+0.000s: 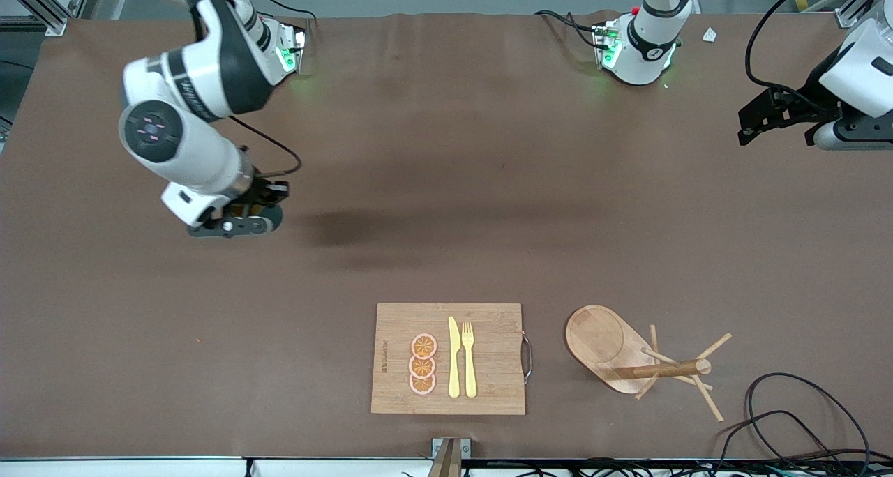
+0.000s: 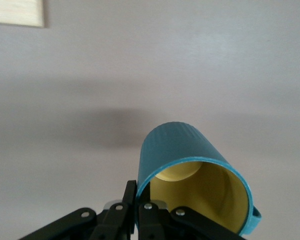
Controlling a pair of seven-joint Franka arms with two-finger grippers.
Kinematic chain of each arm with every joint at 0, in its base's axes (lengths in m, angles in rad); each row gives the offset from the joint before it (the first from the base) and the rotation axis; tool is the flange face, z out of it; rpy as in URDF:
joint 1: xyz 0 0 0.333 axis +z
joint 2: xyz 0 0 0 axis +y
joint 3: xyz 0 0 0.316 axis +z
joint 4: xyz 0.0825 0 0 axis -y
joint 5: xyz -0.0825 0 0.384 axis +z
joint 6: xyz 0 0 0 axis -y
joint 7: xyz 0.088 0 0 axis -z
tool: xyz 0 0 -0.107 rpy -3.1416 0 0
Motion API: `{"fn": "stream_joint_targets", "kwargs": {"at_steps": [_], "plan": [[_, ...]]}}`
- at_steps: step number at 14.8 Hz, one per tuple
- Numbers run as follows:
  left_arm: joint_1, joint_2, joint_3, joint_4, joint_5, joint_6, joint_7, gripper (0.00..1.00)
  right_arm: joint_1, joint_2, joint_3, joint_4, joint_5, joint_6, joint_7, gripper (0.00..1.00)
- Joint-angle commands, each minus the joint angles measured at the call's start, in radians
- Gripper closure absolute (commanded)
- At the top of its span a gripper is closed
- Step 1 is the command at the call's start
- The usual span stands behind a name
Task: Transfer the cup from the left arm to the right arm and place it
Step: 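Carry the teal mug with the right gripper away from the cutting board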
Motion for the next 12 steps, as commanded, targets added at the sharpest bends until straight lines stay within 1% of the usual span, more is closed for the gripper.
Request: {"fn": "stream_joint_targets", "kwargs": {"at_steps": [1,2,3,4,6,7,9,12], "plan": [[0.006,-0.019,-0.001,-0.01,-0.001,0.008,0.003,0.0,-0.029,-0.153,0.021,-0.287,-0.063,0.197,-0.111,1.0],[0.006,-0.019,-0.003,-0.01,-0.001,0.008,0.003,0.0,-0.049,-0.151,0.021,-0.317,-0.08,0.236,-0.186,1.0],[0.006,-0.019,-0.001,-0.01,-0.001,0.008,0.003,0.0,-0.067,-0.148,0.021,-0.323,-0.083,0.255,-0.272,1.0],[0.006,-0.019,-0.003,-0.01,-0.001,0.008,0.003,0.0,-0.086,-0.147,0.021,-0.341,-0.083,0.277,-0.306,1.0],[0.006,-0.019,-0.003,-0.01,-0.001,0.008,0.003,0.0,-0.121,-0.145,0.021,-0.377,-0.083,0.302,-0.306,1.0],[0.006,-0.019,-0.003,-0.01,-0.001,0.008,0.003,0.0,-0.159,-0.147,0.021,-0.389,-0.083,0.313,-0.316,1.0],[0.006,-0.017,-0.003,-0.01,-0.001,0.008,0.003,0.0,-0.211,-0.145,0.021,-0.415,-0.088,0.337,-0.375,1.0],[0.006,-0.017,-0.001,-0.01,0.0,0.008,0.003,0.0,-0.291,-0.145,0.021,-0.506,-0.088,0.458,-0.455,1.0]]}}
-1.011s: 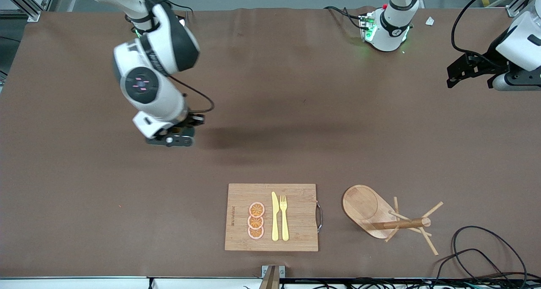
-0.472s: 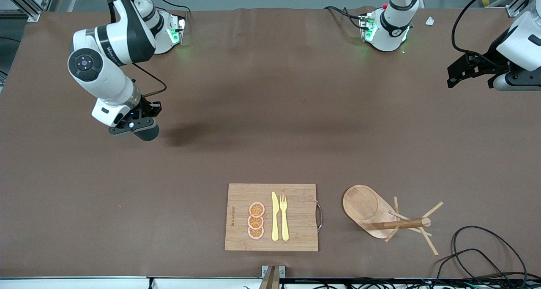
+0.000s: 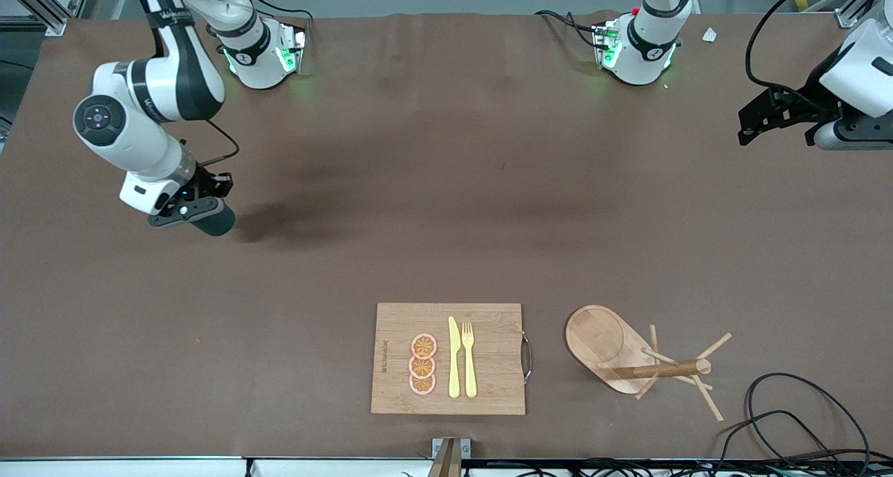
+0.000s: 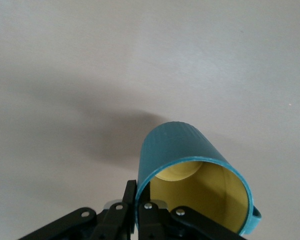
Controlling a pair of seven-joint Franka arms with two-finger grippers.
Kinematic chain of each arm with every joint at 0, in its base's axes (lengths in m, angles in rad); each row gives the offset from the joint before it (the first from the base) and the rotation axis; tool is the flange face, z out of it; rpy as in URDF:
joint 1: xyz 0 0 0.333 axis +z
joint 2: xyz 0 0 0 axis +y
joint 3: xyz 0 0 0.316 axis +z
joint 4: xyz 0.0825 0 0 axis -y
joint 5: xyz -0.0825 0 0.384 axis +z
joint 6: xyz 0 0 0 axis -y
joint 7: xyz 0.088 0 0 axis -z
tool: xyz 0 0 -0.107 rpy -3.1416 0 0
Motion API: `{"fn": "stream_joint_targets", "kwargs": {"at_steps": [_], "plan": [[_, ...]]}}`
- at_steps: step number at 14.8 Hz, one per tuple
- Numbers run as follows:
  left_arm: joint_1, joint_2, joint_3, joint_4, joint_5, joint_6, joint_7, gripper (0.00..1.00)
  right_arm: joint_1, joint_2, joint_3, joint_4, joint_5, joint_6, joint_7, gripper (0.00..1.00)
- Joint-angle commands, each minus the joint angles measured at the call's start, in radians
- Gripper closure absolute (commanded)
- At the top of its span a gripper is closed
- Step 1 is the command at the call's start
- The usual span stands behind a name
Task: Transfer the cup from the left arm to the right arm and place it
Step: 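Carry the teal mug with the right gripper away from the cutting board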
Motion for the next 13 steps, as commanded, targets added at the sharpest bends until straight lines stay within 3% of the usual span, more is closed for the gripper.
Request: {"fn": "stream_joint_targets", "kwargs": {"at_steps": [1,6,13], "plan": [[0.006,-0.017,-0.001,-0.01,0.0,0.008,0.003,0.0,-0.065,-0.038,0.019,-0.103,-0.017,0.09,-0.038,1.0],[0.006,-0.017,-0.001,-0.01,0.0,0.008,0.003,0.0,-0.065,-0.031,0.019,-0.116,-0.03,0.102,-0.041,1.0],[0.006,-0.017,-0.001,-0.008,-0.001,0.009,0.003,0.0,-0.086,0.061,0.018,-0.111,-0.036,0.143,-0.039,1.0]]}}
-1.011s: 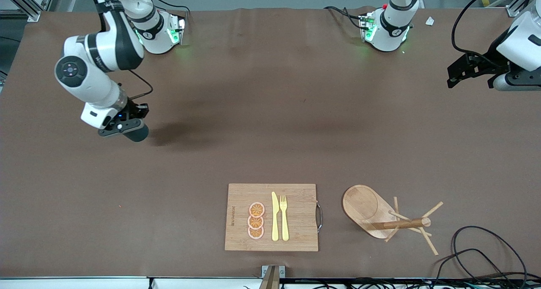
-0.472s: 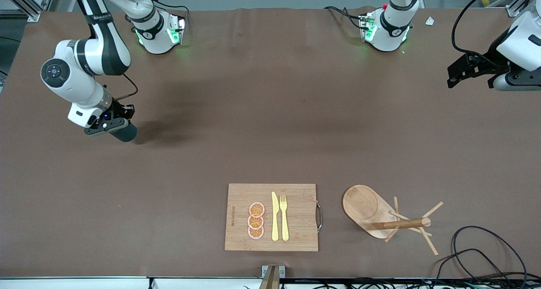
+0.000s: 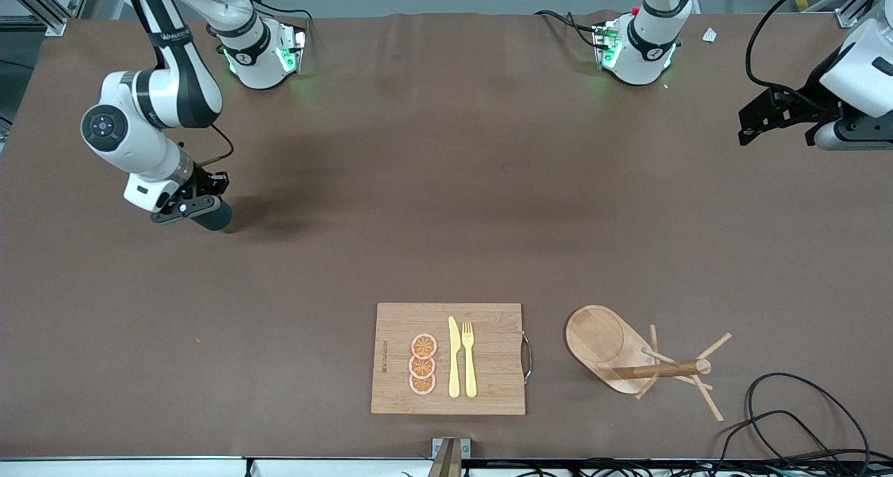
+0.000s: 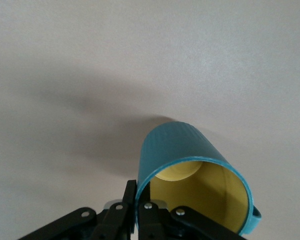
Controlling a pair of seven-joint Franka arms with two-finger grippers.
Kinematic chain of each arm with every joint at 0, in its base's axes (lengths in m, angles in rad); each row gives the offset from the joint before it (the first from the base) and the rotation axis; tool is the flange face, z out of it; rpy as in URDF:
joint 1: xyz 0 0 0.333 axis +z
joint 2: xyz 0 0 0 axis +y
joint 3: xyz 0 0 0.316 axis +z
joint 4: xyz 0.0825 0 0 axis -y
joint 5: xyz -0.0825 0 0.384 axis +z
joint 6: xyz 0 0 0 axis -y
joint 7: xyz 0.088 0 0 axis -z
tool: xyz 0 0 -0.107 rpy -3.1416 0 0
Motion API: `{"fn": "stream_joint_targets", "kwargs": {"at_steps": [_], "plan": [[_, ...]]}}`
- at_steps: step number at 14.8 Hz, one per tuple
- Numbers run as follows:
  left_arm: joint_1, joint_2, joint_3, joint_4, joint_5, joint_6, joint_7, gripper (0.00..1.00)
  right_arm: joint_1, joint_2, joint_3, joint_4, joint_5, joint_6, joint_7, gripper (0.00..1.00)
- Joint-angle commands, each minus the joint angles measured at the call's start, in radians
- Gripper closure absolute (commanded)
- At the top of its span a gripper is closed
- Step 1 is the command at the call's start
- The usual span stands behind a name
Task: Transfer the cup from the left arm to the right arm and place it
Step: 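Carry the teal mug with the right gripper away from the cutting board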
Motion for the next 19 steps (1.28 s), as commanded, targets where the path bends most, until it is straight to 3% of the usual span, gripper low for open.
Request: {"fn": "stream_joint_targets", "kwargs": {"at_steps": [1,4,13,14,16,17,18,19], "plan": [[0.006,-0.017,-0.002,-0.008,-0.001,0.008,0.003,0.0,-0.044,0.022,0.009,-0.011,-0.036,0.04,-0.003,1.0],[0.006,-0.016,-0.002,-0.008,-0.001,0.011,0.003,0.0,-0.083,0.027,0.01,-0.011,-0.088,0.037,-0.001,1.0],[0.006,-0.016,-0.003,-0.008,-0.001,0.018,0.001,0.0,-0.086,0.07,0.012,-0.008,-0.089,0.071,0.004,0.98],[0.006,-0.016,-0.003,-0.008,-0.001,0.018,0.001,0.0,-0.083,0.07,0.012,-0.003,-0.089,0.063,0.011,0.83],[0.005,-0.016,-0.002,-0.01,-0.001,0.018,0.003,0.0,-0.081,0.068,0.012,-0.001,-0.089,0.056,0.014,0.28],[0.006,-0.016,-0.003,-0.008,-0.001,0.018,0.003,0.0,-0.083,0.068,0.013,-0.001,-0.089,0.056,0.016,0.09],[0.006,-0.016,-0.002,-0.008,-0.001,0.018,0.001,0.0,-0.083,0.068,0.013,-0.001,-0.088,0.056,0.017,0.0],[0.006,-0.016,-0.002,-0.008,-0.001,0.018,0.003,0.0,-0.081,0.065,0.013,-0.001,-0.088,0.053,0.019,0.0]]}}
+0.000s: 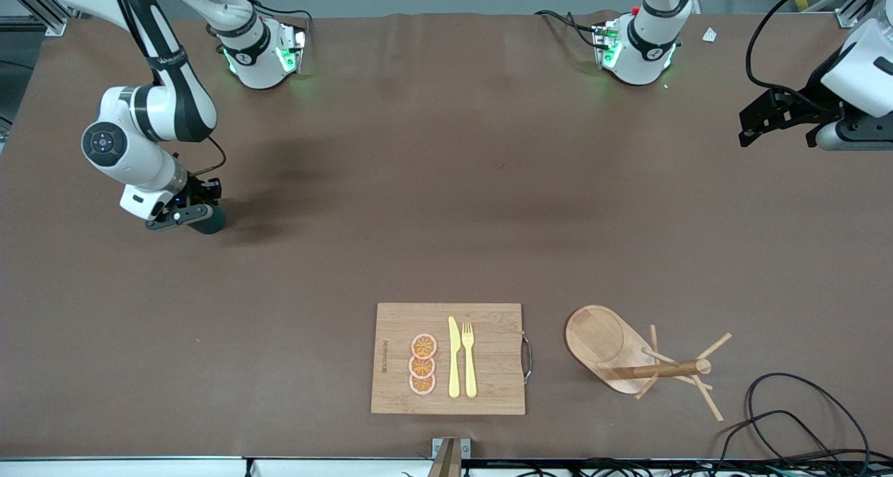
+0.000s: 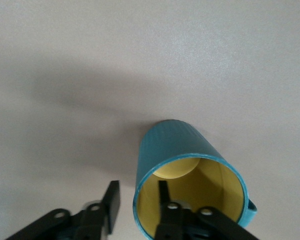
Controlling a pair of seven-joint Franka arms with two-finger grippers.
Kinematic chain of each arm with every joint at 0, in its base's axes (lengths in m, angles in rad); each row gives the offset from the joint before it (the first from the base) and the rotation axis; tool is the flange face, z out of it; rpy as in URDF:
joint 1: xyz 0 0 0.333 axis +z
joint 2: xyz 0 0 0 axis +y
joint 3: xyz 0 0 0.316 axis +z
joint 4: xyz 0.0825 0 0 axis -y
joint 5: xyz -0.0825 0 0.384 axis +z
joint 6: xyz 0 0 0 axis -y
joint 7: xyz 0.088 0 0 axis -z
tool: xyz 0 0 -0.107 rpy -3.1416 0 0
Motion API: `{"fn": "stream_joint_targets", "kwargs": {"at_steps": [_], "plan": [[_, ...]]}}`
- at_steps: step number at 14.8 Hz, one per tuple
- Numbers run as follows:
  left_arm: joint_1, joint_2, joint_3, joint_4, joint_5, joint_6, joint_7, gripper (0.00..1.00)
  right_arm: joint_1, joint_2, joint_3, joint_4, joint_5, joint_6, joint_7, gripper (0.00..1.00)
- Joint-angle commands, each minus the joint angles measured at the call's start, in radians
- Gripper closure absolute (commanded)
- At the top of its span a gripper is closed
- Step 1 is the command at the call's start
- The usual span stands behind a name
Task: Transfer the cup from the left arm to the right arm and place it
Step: 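Carry the teal mug with the right gripper away from the cutting board, then set the mug down and open the right gripper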
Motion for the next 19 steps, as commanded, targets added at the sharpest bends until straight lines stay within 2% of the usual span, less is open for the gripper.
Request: {"fn": "stream_joint_targets", "kwargs": {"at_steps": [1,3,6,10,14,16,19], "plan": [[0.006,-0.016,-0.003,-0.008,-0.001,0.008,0.003,0.0,-0.01,-0.015,0.013,-0.001,-0.02,-0.016,0.02,0.0],[0.006,-0.017,-0.003,-0.008,-0.001,0.008,0.001,0.0,-0.007,-0.041,0.015,0.011,-0.018,-0.062,0.023,0.0],[0.006,-0.017,-0.003,-0.008,-0.001,0.008,0.001,0.0,0.004,-0.147,0.022,0.103,-0.009,-0.266,0.023,0.0],[0.006,-0.017,-0.003,-0.008,-0.004,0.008,0.003,0.0,0.05,-0.152,0.021,0.37,0.005,-0.567,0.049,0.0],[0.006,-0.017,-0.002,-0.003,-0.003,0.006,0.003,0.0,0.032,-0.153,0.01,0.551,0.129,-0.726,0.157,0.0],[0.005,-0.017,-0.003,-0.002,-0.003,0.006,0.001,0.0,0.028,-0.153,0.012,0.635,0.144,-0.812,0.257,0.0],[0.005,-0.016,-0.003,-0.003,-0.001,0.006,0.004,0.0,0.015,-0.156,-0.005,0.72,0.16,-0.859,0.27,0.0]]}}
